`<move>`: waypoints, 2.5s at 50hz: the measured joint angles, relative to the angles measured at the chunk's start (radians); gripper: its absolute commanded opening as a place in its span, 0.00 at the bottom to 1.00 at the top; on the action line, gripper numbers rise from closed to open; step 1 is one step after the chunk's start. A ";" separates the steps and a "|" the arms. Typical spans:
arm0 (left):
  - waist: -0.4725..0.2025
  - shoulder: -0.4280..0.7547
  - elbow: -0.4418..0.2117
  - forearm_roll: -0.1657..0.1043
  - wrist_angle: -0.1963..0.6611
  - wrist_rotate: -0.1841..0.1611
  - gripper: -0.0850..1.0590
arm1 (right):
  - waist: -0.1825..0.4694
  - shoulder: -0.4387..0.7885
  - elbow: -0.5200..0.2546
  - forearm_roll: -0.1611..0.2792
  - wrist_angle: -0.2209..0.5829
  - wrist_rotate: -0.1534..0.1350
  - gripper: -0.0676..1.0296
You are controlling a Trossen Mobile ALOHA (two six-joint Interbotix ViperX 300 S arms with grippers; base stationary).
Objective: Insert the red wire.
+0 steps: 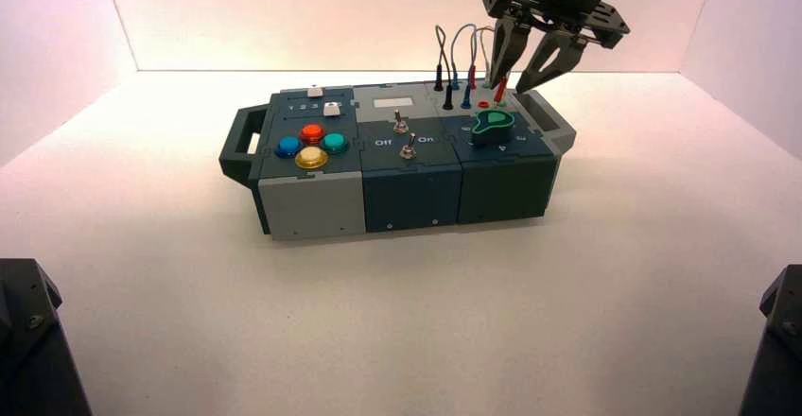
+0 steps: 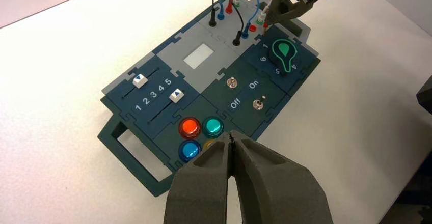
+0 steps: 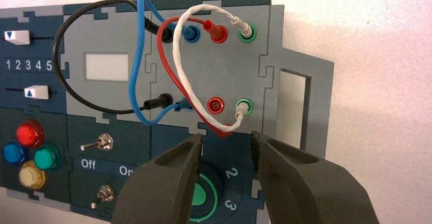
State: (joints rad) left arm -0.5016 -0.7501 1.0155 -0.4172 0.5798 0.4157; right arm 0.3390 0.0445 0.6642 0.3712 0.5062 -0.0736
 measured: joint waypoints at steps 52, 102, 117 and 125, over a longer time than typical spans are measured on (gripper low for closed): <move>0.000 0.032 0.000 0.000 -0.009 0.000 0.05 | 0.003 0.058 -0.044 0.012 0.011 0.000 0.33; 0.000 0.037 0.000 -0.002 -0.011 0.000 0.05 | 0.003 0.072 -0.075 0.008 0.091 -0.005 0.25; 0.000 0.035 0.000 -0.002 -0.011 0.002 0.05 | -0.003 0.072 -0.103 -0.005 0.121 -0.008 0.25; 0.000 0.035 0.000 0.000 -0.011 0.000 0.05 | -0.003 0.078 -0.114 -0.009 0.129 -0.008 0.23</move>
State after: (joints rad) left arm -0.5016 -0.7148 1.0155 -0.4172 0.5691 0.4157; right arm 0.3359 0.1227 0.5507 0.3620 0.6351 -0.0813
